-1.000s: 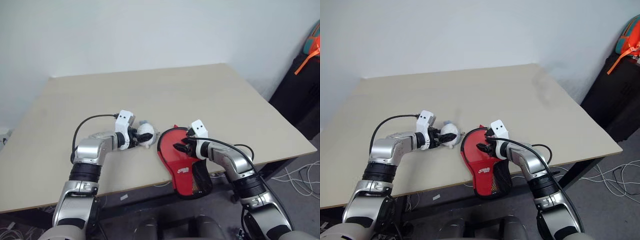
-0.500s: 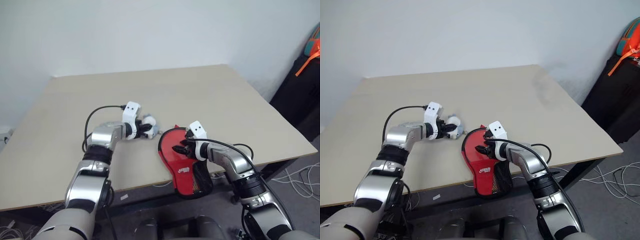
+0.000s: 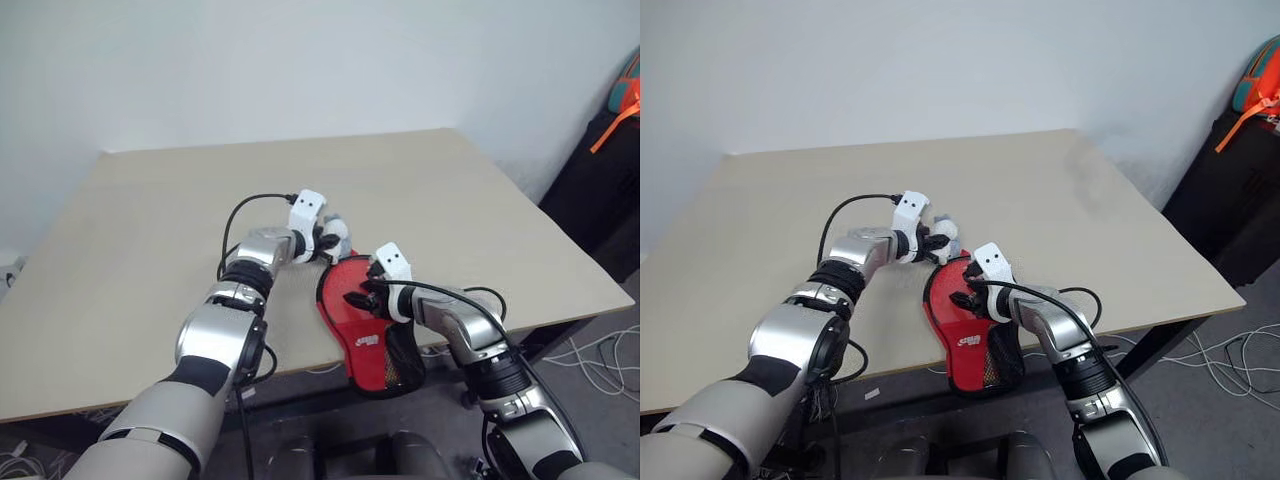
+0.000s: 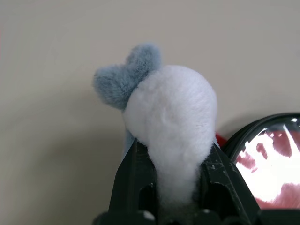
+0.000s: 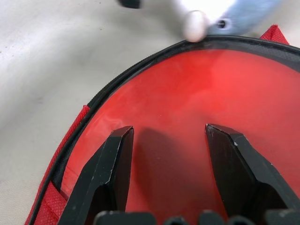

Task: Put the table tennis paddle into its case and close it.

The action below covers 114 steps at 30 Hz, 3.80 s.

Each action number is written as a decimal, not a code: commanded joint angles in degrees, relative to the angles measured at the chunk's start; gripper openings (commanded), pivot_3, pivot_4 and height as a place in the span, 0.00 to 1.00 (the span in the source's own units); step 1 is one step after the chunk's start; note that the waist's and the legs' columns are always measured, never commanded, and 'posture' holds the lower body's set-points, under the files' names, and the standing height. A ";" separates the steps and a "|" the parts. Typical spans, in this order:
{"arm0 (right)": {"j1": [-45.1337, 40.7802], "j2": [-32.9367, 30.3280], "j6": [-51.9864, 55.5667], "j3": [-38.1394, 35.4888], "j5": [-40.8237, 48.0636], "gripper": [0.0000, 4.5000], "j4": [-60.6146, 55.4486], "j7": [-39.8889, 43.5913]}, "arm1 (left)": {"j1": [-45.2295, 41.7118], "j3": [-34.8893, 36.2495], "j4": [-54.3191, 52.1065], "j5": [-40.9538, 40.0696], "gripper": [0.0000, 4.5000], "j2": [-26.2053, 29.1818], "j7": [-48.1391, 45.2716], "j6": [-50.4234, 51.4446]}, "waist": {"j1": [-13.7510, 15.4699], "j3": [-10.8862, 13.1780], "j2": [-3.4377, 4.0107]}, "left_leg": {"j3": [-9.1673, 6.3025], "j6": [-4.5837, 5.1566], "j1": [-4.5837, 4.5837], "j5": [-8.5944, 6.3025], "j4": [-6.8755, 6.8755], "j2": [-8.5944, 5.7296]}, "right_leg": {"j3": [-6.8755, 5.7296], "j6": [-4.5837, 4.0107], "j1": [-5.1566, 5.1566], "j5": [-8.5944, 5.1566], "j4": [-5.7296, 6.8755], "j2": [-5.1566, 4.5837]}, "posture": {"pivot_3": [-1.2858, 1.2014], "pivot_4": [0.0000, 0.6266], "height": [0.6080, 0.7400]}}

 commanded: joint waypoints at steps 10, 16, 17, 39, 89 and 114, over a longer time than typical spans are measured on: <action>1.54 0.74 1.96 0.38 -0.14 0.58 -0.33 -1.71 | -7.67 2.68 3.41 1.08 0.17 -6.85 -0.40 -5.58 | -0.01 0.01 -0.02 | -0.04 0.03 -0.01 -0.01 0.01 -0.01 | -0.02 0.01 0.01 -0.01 0.00 0.00 | 0.52 0.00 0.88; 1.74 0.94 1.81 0.32 -0.11 0.58 -0.44 -2.13 | -7.32 1.75 3.82 3.22 0.17 -10.24 -1.78 -6.52 | -0.02 0.01 -0.02 | -0.06 0.04 -0.01 -0.02 0.01 0.00 | -0.03 0.01 0.00 -0.01 0.00 0.02 | 0.52 0.00 0.88; 1.78 0.92 1.78 0.35 -0.12 0.58 -0.48 -2.16 | -7.08 1.34 3.85 3.81 0.17 -10.72 -2.08 -6.77 | -0.01 0.01 -0.02 | -0.08 0.04 -0.01 -0.02 0.01 -0.01 | -0.04 0.01 0.01 -0.01 0.00 0.02 | 0.52 0.00 0.88; 1.28 -1.07 -1.14 0.94 0.03 0.58 -1.53 1.24 | 2.26 0.00 -14.14 1.33 0.73 1.73 -33.67 -2.00 | -0.08 0.02 0.00 | -0.18 0.05 -0.06 -0.03 0.00 0.17 | -0.09 -0.02 -0.04 -0.03 0.00 0.03 | 0.52 0.00 0.88; -15.65 1.52 -22.47 -13.81 -1.73 0.99 25.19 -7.77 | 32.63 -14.61 -51.02 -2.07 0.74 7.44 -23.72 6.05 | -0.08 0.11 0.13 | 0.12 0.05 0.01 -0.01 -0.02 0.08 | 0.16 0.00 -0.08 -0.01 0.05 0.10 | 0.52 0.00 0.88; -22.37 2.39 -30.28 -15.34 -8.53 0.96 46.22 -17.84 | 34.12 -13.30 -53.86 -3.86 0.74 7.13 -20.66 8.66 | -0.10 0.10 0.18 | 0.28 -0.01 0.06 0.02 -0.03 0.09 | 0.26 0.01 -0.09 0.00 0.09 0.11 | 0.52 0.00 0.88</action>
